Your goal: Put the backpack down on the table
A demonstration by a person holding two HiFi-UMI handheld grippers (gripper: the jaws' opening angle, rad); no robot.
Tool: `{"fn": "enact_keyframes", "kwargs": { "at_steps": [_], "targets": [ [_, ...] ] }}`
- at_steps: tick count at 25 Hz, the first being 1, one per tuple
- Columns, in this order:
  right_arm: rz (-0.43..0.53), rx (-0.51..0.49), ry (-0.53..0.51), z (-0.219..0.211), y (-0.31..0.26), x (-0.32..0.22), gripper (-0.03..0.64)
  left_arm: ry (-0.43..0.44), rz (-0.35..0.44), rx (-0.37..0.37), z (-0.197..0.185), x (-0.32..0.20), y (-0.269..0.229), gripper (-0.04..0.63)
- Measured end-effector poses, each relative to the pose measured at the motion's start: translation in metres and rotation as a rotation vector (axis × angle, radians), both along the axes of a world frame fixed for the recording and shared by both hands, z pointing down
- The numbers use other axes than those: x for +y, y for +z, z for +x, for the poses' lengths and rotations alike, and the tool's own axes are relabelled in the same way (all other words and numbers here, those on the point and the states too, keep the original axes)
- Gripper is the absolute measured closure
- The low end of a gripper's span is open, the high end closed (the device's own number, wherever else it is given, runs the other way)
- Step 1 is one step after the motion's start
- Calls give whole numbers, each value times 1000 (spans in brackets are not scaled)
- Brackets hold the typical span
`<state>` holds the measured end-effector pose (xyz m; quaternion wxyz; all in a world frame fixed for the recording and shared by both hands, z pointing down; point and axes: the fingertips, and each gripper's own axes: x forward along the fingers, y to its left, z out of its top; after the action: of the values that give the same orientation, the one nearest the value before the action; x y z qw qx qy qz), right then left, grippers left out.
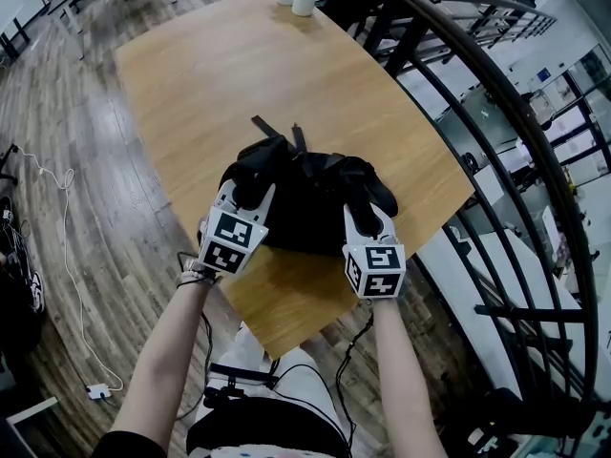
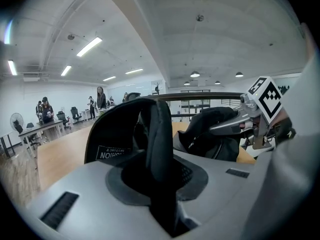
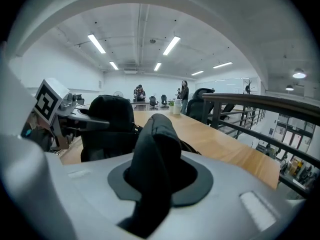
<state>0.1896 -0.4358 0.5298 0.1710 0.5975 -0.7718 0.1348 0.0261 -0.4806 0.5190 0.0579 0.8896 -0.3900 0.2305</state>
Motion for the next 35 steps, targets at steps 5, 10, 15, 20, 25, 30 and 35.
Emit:
{"fn": "enact_keyframes", "kwargs": {
  "at_steps": [5,10,15,20,25,30,35],
  "targets": [
    [-23,-12,5,-1,7,1,495,8,-14,10,0,-1,1,492],
    [-24,-31,26,0,6,1,422,8,-25,20,1,2,-3,437],
    [-3,-41,56,7,0,7,386,15,15,11,-5,14,-19,394],
    [25,-27,76,13,-15,19,374,19,32,16,-11,27,-32,394],
    [76,-15,87,13,-37,33,374,13,47,36,-19,40,-48,396],
    [138,10,105,9,-60,54,395,-28,107,59,-38,57,-75,460],
    [183,37,133,11,-80,69,540,-44,195,66,-46,72,-105,575]
  ]
}}
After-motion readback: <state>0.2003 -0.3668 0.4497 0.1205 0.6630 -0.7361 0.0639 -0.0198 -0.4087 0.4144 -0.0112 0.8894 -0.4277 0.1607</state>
